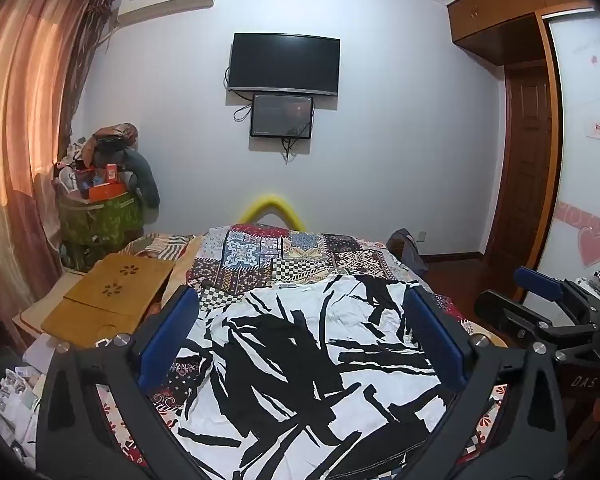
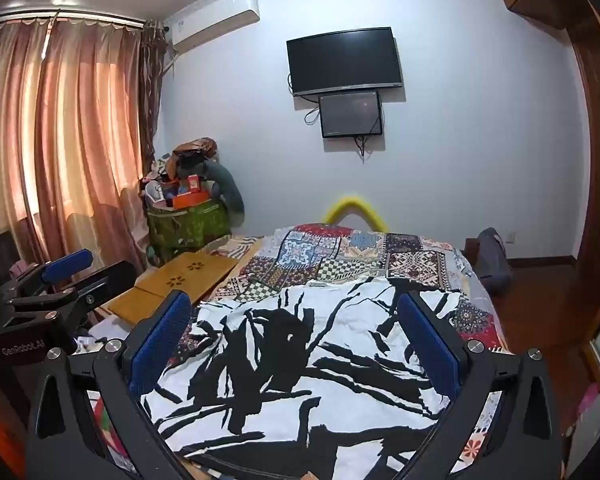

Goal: Fold small clothes

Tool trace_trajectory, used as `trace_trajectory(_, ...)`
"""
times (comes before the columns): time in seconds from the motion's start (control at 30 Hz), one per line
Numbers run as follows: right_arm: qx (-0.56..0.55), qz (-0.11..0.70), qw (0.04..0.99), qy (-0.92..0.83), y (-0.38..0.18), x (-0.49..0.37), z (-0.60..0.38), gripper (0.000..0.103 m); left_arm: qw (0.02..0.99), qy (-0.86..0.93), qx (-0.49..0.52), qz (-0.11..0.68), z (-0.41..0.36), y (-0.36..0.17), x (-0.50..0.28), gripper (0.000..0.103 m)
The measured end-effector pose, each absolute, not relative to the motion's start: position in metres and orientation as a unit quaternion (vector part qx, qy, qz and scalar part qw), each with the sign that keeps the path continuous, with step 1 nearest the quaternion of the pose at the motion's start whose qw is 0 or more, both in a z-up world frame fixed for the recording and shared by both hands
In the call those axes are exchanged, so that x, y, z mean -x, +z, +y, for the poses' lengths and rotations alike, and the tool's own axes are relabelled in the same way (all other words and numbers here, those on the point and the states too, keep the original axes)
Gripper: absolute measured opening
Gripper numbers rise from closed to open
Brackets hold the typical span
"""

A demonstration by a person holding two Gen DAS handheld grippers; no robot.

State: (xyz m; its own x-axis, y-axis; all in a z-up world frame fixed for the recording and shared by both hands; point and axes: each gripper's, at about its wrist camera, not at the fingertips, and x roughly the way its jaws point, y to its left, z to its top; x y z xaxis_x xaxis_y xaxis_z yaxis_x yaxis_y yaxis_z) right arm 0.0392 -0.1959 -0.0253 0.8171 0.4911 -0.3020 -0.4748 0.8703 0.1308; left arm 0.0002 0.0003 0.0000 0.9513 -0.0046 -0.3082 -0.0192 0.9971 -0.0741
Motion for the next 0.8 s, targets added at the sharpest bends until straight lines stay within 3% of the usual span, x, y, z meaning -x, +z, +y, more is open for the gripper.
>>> trace_trajectory(0.8, -0.025, 0.168, 0.954, 0.246, -0.0257, -0.041, -0.1991, 0.103, 0.989, 0.008, 0.024, 0.147, -0.0045, -0.0059, -0.0023, 0.103)
